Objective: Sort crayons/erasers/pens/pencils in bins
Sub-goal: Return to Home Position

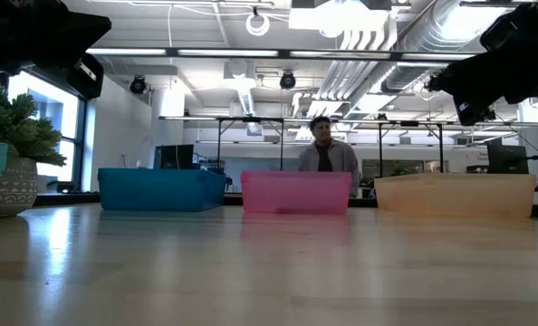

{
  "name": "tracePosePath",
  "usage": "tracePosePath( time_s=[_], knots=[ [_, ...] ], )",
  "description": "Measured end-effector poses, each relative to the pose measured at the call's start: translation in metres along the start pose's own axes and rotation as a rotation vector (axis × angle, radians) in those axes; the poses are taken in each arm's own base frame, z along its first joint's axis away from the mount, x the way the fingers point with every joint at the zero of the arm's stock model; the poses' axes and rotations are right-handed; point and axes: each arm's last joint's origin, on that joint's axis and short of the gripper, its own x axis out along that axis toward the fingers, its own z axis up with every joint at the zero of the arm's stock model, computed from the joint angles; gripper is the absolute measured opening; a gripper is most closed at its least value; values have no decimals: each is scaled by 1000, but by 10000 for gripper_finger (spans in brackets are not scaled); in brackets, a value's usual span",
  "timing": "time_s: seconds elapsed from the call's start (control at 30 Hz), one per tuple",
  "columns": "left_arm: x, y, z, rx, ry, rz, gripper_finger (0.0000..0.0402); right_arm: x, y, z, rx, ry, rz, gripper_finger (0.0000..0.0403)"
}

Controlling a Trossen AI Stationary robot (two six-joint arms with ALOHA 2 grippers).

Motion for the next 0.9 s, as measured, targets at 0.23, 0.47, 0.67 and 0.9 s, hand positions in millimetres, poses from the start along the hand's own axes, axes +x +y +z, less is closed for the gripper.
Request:
tracePosePath(
  time_s=[0.23, 0.47, 0.67, 0.9],
  knots=[
    [0, 0, 0, 0, 0, 0, 1, 0, -2, -3, -14, 24, -40, 117],
    [0, 0, 0, 0, 0, 0, 1, 0, -2, -4, 35, 37, -44, 117],
    [0, 0, 0, 0, 0, 0, 1, 0, -2, -4, 59, 38, -45, 117],
    [0, 0, 0, 0, 0, 0, 1, 0, -2, -4, 60, 38, -45, 117]
  ],
)
